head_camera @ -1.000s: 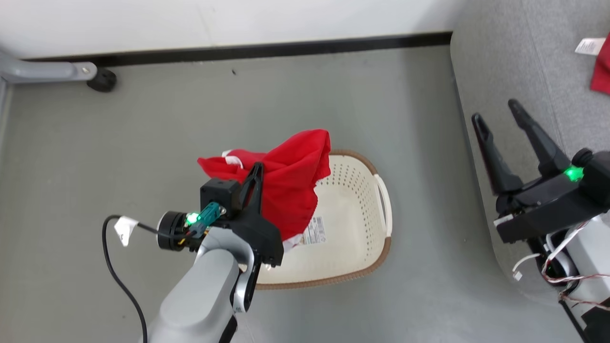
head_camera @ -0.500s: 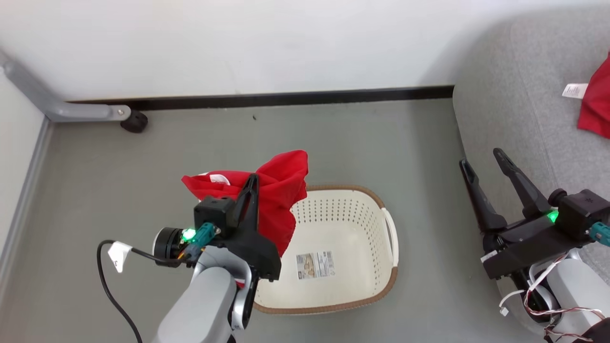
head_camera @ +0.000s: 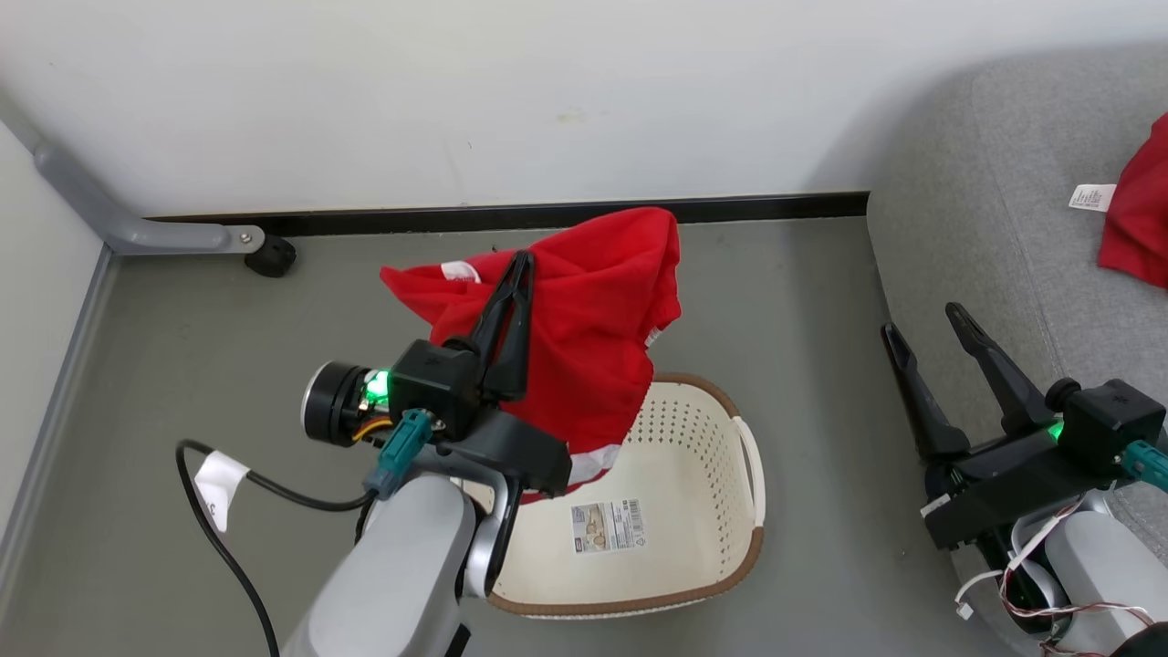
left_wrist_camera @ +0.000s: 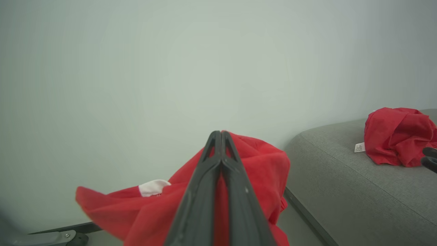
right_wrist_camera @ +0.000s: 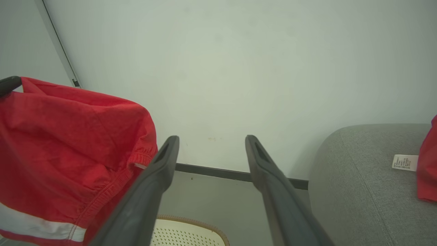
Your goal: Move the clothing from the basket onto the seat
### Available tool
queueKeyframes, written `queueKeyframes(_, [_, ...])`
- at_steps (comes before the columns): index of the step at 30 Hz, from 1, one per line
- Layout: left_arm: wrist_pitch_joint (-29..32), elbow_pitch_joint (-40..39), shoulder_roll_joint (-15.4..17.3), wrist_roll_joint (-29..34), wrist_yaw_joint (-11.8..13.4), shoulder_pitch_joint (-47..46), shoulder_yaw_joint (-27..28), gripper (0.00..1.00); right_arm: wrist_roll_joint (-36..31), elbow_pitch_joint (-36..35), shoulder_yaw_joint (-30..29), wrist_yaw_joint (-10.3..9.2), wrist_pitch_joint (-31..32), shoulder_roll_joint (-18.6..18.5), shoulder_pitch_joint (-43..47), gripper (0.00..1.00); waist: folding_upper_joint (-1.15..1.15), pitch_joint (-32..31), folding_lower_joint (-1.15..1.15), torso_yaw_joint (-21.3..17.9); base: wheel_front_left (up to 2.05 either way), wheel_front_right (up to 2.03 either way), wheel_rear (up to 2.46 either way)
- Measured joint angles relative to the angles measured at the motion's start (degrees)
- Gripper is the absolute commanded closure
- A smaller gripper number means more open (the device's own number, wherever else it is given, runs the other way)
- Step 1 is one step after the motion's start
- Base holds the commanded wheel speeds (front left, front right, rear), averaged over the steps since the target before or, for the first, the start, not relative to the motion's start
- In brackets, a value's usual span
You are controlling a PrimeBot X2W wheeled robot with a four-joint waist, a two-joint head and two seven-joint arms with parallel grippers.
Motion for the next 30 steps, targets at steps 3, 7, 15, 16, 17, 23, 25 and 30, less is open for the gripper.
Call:
queueKeyframes(3, [0.0,-3.13,0.13,1.22,0.0,0.0,0.01,1.0,-0.3,0.4,-0.16,0.0,0.0,0.1,0.35,0.0,0.0,-0.14,0.0,0.03,0.0,0.0,0.0])
queueKeyframes(7, [-0.01,-5.66,0.63,1.99,0.0,-0.01,0.01,1.0,-0.42,0.76,-0.34,0.01,0.0,0.38,0.48,0.0,0.0,-0.19,0.0,0.01,0.0,0.0,0.0])
queueKeyframes(15, [-0.01,-9.68,1.26,4.01,0.0,-0.02,0.35,1.0,-1.03,0.99,-0.14,0.08,0.0,0.76,0.65,0.0,0.0,0.18,0.0,-0.12,0.0,0.0,0.0])
queueKeyframes(16, [-0.01,-9.98,1.27,4.19,0.0,-0.02,0.59,1.0,-1.31,0.9,0.22,0.08,0.0,0.81,0.65,0.0,0.0,0.27,0.0,-0.13,0.0,0.0,0.0])
queueKeyframes(17, [-0.01,-10.29,1.26,4.31,0.0,-0.03,0.78,1.0,-1.82,0.69,0.73,0.09,0.0,0.98,0.65,0.0,0.0,0.36,0.0,-0.15,0.0,0.0,0.0])
queueKeyframes(23, [-0.01,-11.39,1.18,4.87,0.0,-0.09,0.66,1.0,-3.64,-1.91,5.31,0.36,0.0,3.24,0.42,0.0,0.0,0.79,0.01,-0.26,0.0,0.0,0.0])
queueKeyframes(25, [-0.01,-11.58,1.14,4.93,0.0,-0.16,0.54,1.0,-3.94,-3.04,7.16,0.43,0.0,3.69,0.23,0.0,0.0,0.9,0.01,-0.27,0.0,0.0,0.0])
queueKeyframes(30, [-0.01,-11.79,1.1,5.3,0.0,-0.53,-0.4,1.0,-5.26,-5.6,12.13,0.59,0.0,4.53,-1.77,0.0,0.0,1.15,0.01,-0.27,0.0,0.0,0.0])
